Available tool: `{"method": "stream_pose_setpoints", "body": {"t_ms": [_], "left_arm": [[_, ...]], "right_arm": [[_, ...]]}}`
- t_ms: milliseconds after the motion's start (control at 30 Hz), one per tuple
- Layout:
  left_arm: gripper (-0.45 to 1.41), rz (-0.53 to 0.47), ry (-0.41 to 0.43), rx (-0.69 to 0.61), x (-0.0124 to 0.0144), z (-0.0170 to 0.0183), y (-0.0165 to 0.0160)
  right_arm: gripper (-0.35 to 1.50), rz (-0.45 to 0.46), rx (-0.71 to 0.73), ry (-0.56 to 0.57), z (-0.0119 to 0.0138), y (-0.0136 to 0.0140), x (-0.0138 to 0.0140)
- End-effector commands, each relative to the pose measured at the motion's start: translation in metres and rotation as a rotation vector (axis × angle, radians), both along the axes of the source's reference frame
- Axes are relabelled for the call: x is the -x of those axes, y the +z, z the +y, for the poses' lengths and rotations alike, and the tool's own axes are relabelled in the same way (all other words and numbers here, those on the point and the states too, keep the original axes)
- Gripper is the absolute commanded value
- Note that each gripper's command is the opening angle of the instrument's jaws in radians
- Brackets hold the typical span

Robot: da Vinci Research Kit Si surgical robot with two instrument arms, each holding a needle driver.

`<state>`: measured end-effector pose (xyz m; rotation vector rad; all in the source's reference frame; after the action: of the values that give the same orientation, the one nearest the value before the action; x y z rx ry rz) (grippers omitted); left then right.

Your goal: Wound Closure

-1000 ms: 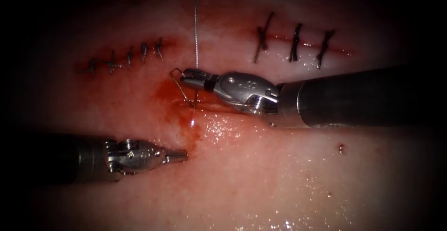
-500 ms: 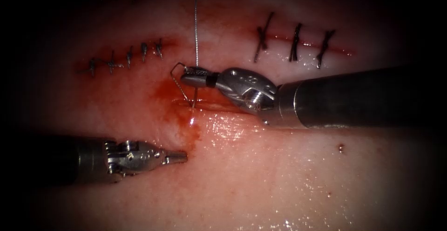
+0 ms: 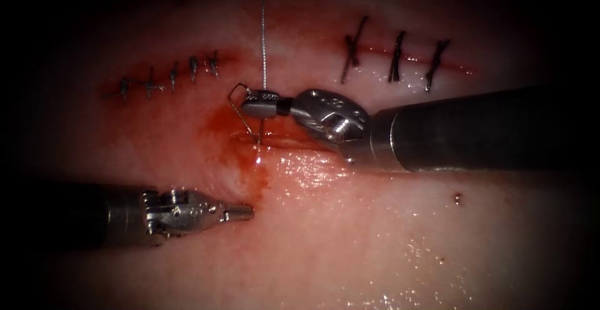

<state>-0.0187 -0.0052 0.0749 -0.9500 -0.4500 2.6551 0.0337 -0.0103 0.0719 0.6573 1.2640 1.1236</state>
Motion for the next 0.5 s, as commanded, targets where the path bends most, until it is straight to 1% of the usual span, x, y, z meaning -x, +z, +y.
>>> {"method": "stream_pose_setpoints", "body": {"t_ms": [33, 200, 400, 500], "left_arm": [[-0.42, 0.000, 0.001, -0.002, 0.0005, -0.0008, 0.0005], [-0.42, 0.000, 0.002, -0.002, 0.0005, -0.0008, 0.0005], [-0.43, 0.000, 0.002, -0.002, 0.0005, -0.0008, 0.0005], [-0.43, 0.000, 0.002, -0.002, 0.0005, -0.0008, 0.0005]], "right_arm": [[-0.35, 0.013, -0.019, -0.006, -0.0005, 0.0003, -0.0008], [-0.35, 0.046, -0.091, -0.015, -0.0007, 0.0002, -0.0010], [-0.35, 0.099, -0.137, -0.020, -0.0010, 0.0001, -0.0014], [-0.35, 0.108, -0.154, -0.028, -0.0013, -0.0001, -0.0017]]}}
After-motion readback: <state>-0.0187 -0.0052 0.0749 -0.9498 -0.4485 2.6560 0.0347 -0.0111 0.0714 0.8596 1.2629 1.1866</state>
